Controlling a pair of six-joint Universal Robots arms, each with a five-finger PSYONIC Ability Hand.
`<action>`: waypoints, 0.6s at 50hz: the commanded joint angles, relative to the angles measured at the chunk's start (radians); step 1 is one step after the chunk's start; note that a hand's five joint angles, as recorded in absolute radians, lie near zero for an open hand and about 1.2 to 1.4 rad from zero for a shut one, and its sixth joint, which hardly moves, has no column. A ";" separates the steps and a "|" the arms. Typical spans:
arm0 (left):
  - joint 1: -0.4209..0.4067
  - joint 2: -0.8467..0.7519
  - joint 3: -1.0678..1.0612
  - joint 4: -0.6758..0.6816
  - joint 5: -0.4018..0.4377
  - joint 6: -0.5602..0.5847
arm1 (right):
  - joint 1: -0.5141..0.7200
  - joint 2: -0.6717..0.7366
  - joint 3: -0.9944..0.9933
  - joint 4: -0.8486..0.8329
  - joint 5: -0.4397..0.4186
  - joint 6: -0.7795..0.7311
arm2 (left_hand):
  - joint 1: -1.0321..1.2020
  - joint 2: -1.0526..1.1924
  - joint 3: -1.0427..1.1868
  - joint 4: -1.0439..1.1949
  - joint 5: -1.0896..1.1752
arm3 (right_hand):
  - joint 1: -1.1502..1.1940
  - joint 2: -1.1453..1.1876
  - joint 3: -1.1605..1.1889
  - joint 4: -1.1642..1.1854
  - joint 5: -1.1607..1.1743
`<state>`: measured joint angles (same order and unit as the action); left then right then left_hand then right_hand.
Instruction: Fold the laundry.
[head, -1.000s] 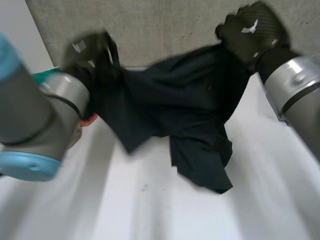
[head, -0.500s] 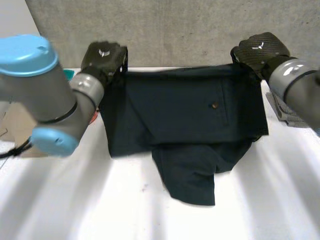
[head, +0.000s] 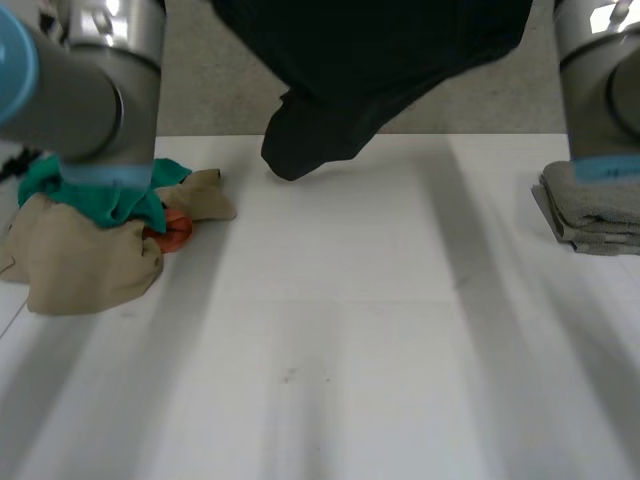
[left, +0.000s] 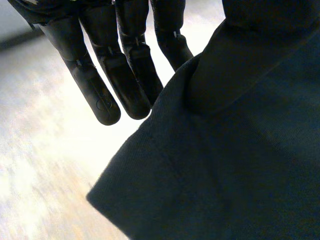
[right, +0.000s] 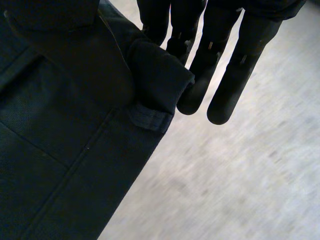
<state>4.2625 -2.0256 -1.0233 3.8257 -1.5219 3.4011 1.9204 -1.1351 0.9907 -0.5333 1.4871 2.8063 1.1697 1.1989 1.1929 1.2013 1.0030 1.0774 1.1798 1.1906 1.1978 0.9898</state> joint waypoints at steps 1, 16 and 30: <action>-0.012 0.056 -0.344 -0.041 0.000 0.017 | -0.004 0.069 0.181 0.090 -0.044 -0.014 | 0.227 0.197 0.203 0.195 0.219 | 0.319 0.217 0.206 0.198 0.232; -0.131 0.145 -0.794 -0.259 0.005 0.148 | -0.015 0.009 0.601 0.294 -0.149 -0.201 | 0.227 0.197 0.203 0.195 0.219 | 0.319 0.217 0.206 0.198 0.232; -0.210 0.380 -0.867 -0.854 -0.014 0.182 | -0.021 -0.264 0.778 0.905 -0.142 -0.520 | 0.227 0.197 0.203 0.195 0.219 | 0.319 0.217 0.206 0.198 0.232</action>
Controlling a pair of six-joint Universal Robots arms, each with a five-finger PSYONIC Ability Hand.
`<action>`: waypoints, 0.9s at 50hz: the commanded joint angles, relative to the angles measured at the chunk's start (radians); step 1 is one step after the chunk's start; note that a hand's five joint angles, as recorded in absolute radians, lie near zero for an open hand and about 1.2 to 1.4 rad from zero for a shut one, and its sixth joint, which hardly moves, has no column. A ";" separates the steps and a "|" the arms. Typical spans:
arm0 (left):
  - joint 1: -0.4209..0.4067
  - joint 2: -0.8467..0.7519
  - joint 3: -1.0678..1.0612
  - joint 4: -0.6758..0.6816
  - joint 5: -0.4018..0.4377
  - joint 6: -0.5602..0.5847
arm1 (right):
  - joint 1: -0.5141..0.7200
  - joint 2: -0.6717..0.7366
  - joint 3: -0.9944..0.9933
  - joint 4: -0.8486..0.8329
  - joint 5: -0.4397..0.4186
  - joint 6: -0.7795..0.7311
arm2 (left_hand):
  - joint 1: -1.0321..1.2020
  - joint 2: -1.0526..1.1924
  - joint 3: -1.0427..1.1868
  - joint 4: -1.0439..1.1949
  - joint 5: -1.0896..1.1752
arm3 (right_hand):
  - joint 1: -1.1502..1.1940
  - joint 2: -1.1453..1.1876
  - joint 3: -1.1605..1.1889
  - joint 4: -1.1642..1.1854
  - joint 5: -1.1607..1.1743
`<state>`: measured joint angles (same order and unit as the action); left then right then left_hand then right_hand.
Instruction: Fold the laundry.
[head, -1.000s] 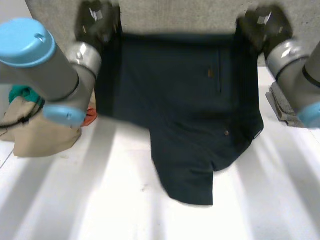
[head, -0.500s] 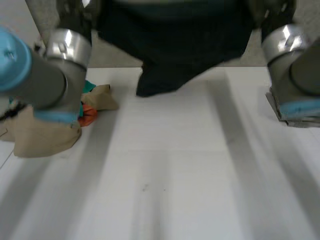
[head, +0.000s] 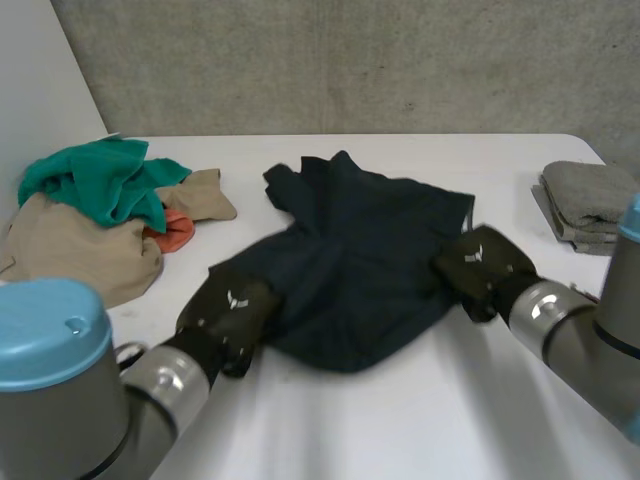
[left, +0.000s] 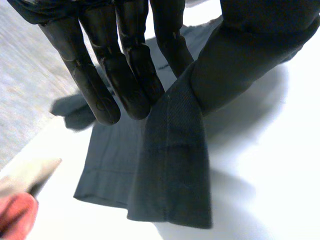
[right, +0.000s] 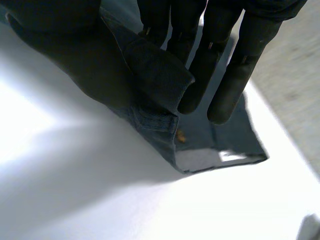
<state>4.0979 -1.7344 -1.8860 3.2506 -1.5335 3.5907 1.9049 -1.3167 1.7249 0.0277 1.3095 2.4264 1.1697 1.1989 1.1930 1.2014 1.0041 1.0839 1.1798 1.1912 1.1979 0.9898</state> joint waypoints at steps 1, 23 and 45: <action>-0.056 0.098 0.001 -0.313 -0.002 -0.009 | -0.007 -0.088 0.051 0.372 0.043 -0.157 | 0.227 0.197 0.203 0.195 0.218 | 0.312 0.216 0.205 0.198 0.232; -0.219 0.125 0.123 -0.577 0.006 0.008 | -0.116 -0.203 0.145 0.514 -0.013 -0.279 | 0.227 0.197 0.203 0.195 0.218 | 0.312 0.216 0.205 0.198 0.232; 0.051 -0.749 1.079 0.113 0.105 0.295 | -0.081 0.125 -0.178 -0.121 0.212 0.026 | 0.227 0.197 0.203 0.195 0.218 | 0.312 0.216 0.205 0.198 0.232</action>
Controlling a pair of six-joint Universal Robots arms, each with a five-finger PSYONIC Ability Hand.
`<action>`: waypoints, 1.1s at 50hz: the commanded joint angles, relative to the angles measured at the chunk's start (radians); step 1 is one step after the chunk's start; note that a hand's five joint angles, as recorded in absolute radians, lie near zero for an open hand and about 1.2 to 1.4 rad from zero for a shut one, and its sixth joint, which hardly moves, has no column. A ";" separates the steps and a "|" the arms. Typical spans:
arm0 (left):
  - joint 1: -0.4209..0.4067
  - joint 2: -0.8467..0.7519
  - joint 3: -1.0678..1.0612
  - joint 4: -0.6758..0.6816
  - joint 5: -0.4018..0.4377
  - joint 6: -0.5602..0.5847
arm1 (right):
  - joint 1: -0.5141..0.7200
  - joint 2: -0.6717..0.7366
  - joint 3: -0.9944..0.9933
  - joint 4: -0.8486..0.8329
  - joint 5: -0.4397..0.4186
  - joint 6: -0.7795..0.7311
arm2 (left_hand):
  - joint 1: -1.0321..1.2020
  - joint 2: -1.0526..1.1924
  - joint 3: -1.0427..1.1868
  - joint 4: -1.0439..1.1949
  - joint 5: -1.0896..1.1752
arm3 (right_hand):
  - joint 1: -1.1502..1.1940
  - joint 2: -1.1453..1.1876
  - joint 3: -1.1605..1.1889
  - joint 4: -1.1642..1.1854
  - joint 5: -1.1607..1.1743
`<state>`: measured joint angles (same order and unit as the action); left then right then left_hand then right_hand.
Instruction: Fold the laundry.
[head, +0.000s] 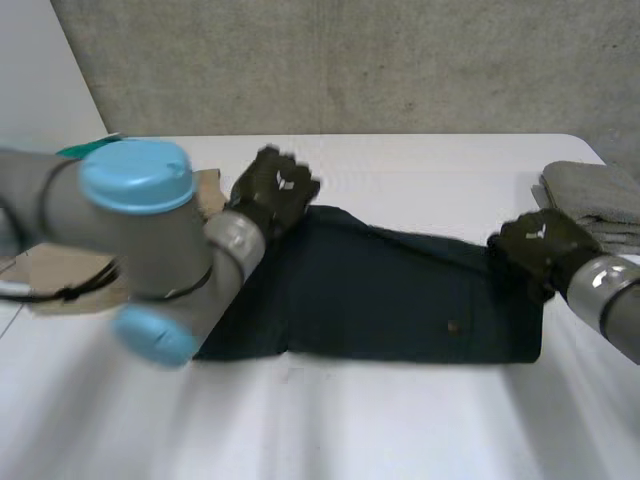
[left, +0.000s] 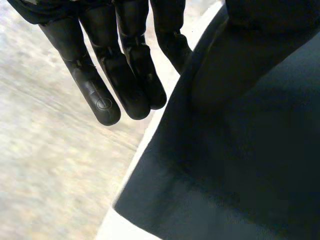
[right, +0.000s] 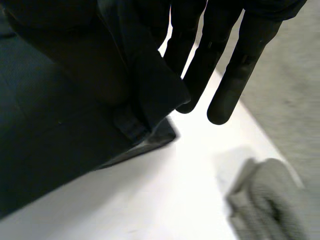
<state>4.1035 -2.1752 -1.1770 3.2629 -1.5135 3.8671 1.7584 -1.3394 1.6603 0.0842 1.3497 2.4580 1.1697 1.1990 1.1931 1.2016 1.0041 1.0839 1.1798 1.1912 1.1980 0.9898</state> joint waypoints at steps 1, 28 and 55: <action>0.049 -0.336 0.405 0.112 0.102 0.017 | 0.081 0.191 -0.147 -0.223 0.195 -0.005 | 0.227 0.197 0.203 0.195 0.218 | 0.312 0.216 0.205 0.198 0.232; 0.044 -0.322 0.275 0.482 0.142 -0.159 | 0.113 0.289 -0.258 -0.165 0.226 0.168 | -0.995 -1.024 -1.019 -1.027 -1.004 | -0.909 -1.005 -1.017 -1.023 -0.990; 0.044 -0.038 -0.088 0.469 0.069 -0.258 | -0.043 0.132 0.007 -0.343 0.200 -0.126 | -0.995 -1.024 -1.019 -1.027 -1.004 | 0.312 0.216 0.205 0.198 0.232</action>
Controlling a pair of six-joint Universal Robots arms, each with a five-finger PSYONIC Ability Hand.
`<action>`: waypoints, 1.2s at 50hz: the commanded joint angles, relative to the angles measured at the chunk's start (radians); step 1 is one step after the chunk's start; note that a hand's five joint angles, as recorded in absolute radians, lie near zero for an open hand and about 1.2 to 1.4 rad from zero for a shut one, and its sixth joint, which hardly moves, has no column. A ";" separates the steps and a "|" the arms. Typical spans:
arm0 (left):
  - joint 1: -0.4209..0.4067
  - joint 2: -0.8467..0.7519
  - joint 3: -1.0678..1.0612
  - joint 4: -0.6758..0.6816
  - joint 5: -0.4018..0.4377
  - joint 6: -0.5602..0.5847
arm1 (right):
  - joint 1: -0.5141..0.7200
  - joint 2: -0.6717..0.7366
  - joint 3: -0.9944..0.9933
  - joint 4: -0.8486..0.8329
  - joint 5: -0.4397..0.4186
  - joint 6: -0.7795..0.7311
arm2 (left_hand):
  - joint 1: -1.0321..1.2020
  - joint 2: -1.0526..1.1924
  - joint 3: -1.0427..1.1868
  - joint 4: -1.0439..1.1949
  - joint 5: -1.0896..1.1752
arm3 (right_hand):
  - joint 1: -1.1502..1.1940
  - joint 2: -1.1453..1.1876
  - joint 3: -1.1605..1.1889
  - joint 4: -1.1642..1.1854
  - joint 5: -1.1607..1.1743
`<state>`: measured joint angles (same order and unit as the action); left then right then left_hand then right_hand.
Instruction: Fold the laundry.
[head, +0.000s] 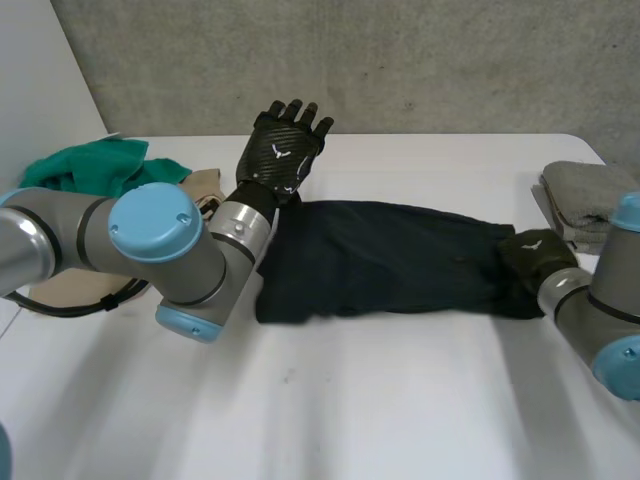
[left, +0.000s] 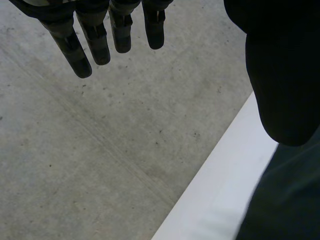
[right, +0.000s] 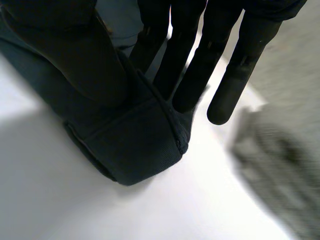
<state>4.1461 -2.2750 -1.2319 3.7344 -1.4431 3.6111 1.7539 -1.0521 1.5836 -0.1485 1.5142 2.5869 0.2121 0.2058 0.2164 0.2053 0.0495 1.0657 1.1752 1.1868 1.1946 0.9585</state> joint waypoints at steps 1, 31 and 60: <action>0.002 0.080 -0.043 -0.005 -0.002 -0.003 | -0.037 -0.167 0.085 -0.117 0.038 -0.296 | -0.038 -0.031 -0.042 -0.031 -0.050 | 0.331 0.221 0.209 0.202 0.263; 0.039 0.216 -0.120 -0.091 -0.108 -0.183 | 0.421 -0.075 0.068 -0.321 -0.378 -0.508 | -0.038 -0.031 -0.042 -0.031 -0.050 | -0.891 -1.001 -1.012 -1.020 -0.959; -0.149 -0.208 0.333 -0.502 -0.071 -0.333 | 0.151 0.044 -0.280 0.198 -0.178 0.372 | -0.025 -0.019 -0.029 -0.018 -0.037 | -0.891 -1.001 -1.012 -1.020 -0.959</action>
<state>3.9947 -2.3755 -0.9674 3.3572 -1.5097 3.2672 1.8929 -1.1154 1.3597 -0.0048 1.3798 2.9483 0.2121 0.2058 0.2164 0.2053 0.0495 0.2232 0.2108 0.2108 0.2116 0.0478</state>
